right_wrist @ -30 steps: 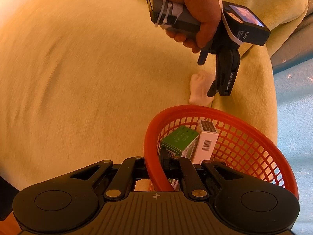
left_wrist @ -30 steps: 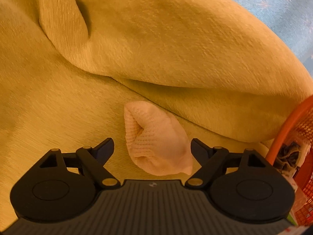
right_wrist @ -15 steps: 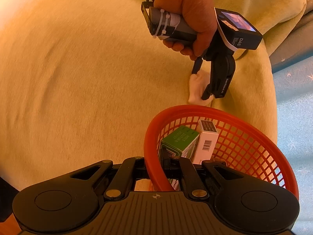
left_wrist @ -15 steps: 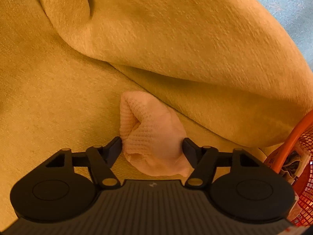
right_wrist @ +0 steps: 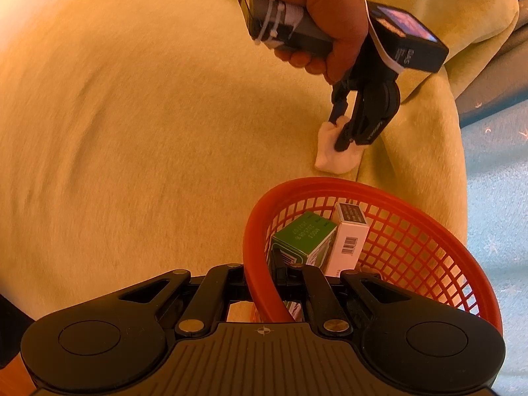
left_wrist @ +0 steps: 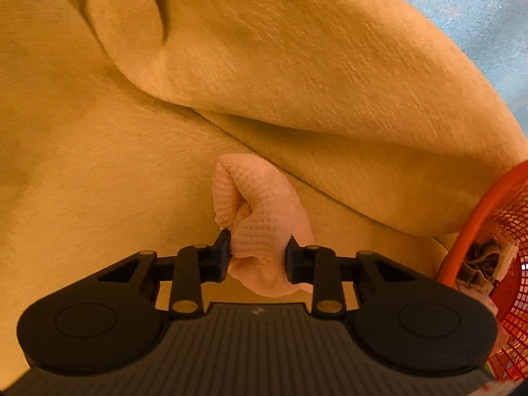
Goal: Organize objects
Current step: 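Close the left tool on the white sock and lift it, then carry the white sock over the red wastebasket held by the right tool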
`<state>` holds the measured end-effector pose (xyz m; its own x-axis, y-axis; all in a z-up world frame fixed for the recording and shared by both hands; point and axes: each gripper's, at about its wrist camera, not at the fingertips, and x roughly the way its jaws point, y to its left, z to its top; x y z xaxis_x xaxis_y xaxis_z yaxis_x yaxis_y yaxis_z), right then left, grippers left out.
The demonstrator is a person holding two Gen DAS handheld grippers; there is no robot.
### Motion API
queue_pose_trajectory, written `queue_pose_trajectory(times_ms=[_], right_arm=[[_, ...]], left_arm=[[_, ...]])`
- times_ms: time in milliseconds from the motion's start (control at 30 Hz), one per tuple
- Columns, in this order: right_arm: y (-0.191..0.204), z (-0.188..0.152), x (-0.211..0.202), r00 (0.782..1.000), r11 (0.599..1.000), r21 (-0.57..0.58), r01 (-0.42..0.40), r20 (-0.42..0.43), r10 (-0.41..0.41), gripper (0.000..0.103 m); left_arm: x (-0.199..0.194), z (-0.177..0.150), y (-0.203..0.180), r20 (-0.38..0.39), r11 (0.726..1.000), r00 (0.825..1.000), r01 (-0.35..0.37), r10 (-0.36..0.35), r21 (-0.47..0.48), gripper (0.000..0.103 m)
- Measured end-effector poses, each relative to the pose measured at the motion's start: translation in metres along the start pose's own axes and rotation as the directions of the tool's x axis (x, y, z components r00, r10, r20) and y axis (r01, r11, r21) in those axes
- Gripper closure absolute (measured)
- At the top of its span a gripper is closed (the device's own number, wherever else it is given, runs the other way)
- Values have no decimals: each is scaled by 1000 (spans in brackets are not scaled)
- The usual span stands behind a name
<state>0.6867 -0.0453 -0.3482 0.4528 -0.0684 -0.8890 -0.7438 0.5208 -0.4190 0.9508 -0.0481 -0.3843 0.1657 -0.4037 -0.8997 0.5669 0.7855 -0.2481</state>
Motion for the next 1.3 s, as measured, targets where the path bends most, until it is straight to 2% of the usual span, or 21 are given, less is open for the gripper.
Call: queue_pose_trajectory(times_ms=[333, 567, 967, 1300], right_arm=[[7, -5, -2, 1000, 999, -37, 10, 5, -10, 100], [12, -17, -2, 1000, 998, -66, 4, 9, -3, 100], [21, -31, -7, 999, 994, -104, 30, 33, -27, 100], [24, -42, -7, 999, 992, -124, 27, 47, -22, 100]], left_arm=[[-40, -36, 29, 20, 998, 1000, -23, 25, -56, 77], [-67, -66, 34, 33, 994, 999, -30, 33, -105, 77], [-120, -104, 29, 55, 991, 997, -48, 55, -123, 77], [-153, -119, 3, 77, 993, 997, -17, 26, -119, 77]])
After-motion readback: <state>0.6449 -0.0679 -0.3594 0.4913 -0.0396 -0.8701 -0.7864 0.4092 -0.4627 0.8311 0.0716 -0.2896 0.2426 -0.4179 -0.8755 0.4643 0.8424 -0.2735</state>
